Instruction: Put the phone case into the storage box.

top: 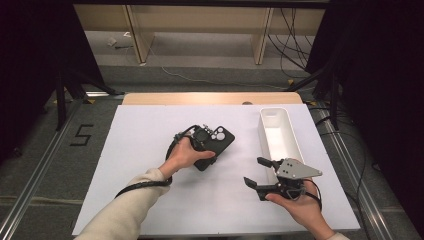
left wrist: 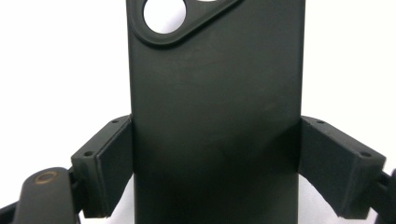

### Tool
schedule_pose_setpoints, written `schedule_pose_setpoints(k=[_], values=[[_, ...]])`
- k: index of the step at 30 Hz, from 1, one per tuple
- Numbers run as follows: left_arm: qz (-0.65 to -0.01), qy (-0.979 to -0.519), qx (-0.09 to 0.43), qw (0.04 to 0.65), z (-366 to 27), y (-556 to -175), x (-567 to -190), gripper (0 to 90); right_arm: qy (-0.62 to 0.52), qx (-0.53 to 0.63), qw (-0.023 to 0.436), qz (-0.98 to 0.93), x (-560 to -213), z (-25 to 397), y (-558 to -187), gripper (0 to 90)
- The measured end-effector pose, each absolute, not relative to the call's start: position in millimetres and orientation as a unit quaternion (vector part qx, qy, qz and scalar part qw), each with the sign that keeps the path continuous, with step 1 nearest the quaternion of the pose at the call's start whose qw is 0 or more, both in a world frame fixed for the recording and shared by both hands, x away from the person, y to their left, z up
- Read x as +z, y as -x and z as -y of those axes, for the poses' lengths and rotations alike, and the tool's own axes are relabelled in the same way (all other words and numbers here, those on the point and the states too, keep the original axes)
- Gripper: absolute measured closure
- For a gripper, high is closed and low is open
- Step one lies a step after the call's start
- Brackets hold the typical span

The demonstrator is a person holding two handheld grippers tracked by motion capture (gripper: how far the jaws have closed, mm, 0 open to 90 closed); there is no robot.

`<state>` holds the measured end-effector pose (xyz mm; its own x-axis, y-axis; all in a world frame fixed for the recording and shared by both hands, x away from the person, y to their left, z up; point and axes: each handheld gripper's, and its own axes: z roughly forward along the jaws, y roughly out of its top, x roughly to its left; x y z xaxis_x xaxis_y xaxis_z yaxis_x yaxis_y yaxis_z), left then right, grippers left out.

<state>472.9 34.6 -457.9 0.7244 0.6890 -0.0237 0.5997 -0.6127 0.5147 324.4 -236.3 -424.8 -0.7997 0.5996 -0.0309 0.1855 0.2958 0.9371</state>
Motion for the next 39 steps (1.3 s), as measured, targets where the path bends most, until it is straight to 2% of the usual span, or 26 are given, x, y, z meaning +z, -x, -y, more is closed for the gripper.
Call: schedule_pose_setpoints(k=[31,39], values=[[-0.384,-0.787,0.141,0.461,-91.6,-431.3,-435.0,15.4,-0.257,0.541,0.198,-0.776,-424.9,237.3,-325.4,22.9],[-0.381,-0.773,0.154,0.484,-100.8,-416.4,-430.6,15.4,-0.257,0.541,0.197,-0.776,-425.1,237.0,-325.4,22.9]])
